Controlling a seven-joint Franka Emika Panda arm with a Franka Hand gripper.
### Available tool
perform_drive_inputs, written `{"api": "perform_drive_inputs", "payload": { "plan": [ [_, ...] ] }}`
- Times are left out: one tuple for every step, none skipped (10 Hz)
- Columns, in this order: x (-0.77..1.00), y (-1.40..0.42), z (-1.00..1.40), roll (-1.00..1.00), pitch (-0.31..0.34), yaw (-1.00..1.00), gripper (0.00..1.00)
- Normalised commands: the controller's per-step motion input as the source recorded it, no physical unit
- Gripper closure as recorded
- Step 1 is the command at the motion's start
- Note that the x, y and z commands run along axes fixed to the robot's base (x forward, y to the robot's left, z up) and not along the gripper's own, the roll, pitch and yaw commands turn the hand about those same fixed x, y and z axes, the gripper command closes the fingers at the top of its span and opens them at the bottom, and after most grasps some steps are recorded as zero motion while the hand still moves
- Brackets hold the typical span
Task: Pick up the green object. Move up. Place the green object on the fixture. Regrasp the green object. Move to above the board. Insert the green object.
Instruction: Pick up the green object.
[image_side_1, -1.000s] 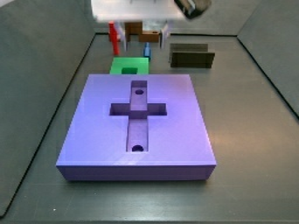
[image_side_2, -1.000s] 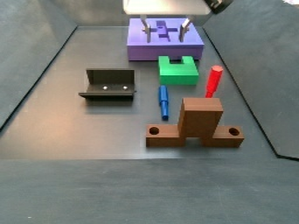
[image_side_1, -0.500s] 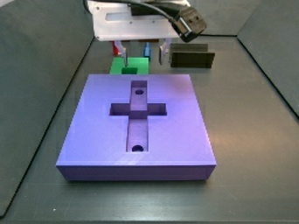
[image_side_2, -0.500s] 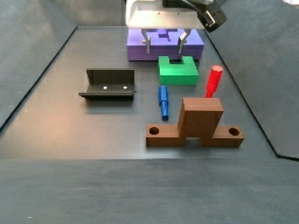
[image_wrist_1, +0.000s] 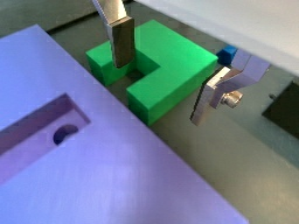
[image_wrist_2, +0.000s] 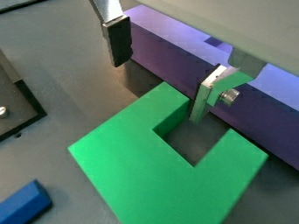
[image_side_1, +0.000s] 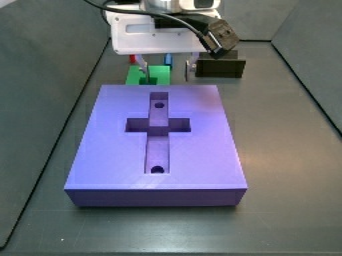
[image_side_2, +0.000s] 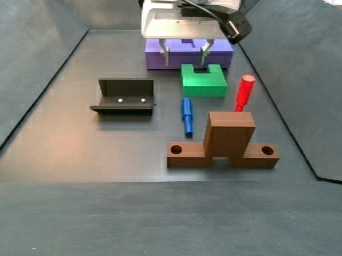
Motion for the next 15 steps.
{"api": "perform_drive_inputs", "payload": {
  "plan": [
    [0.23,-0.07,-0.13,0.0,0.026,-0.11,0.0],
    [0.0,0.0,-0.09,0.01,0.0,0.0,0.0],
    [-0.11,0.03,-0.34,0.06,0.0,-0.12,0.0],
    [-0.11,0.03,-0.26,0.07,0.0,-0.14,0.0],
    [-0.02,0.01,-0.19,0.03,0.0,-0.1,0.0],
    [0.0,0.0,-0.22,0.03,0.0,-0.08,0.0],
    [0.0,0.0,-0.17,0.0,0.0,-0.06,0.0],
    [0.0,0.0,-0.21,0.0,0.0,-0.09,0.0],
    [0.0,0.0,-0.19,0.0,0.0,-0.08,0.0],
    [0.0,0.0,-0.11,0.0,0.0,-0.05,0.0],
    [0.0,0.0,-0.1,0.0,0.0,-0.05,0.0],
    [0.0,0.0,-0.02,0.0,0.0,0.0,0.0],
    [0.0,0.0,0.0,0.0,0.0,0.0,0.0],
    [0.0,0.0,0.0,0.0,0.0,0.0,1.0],
    [0.0,0.0,0.0,0.0,0.0,0.0,1.0]
  ]
}}
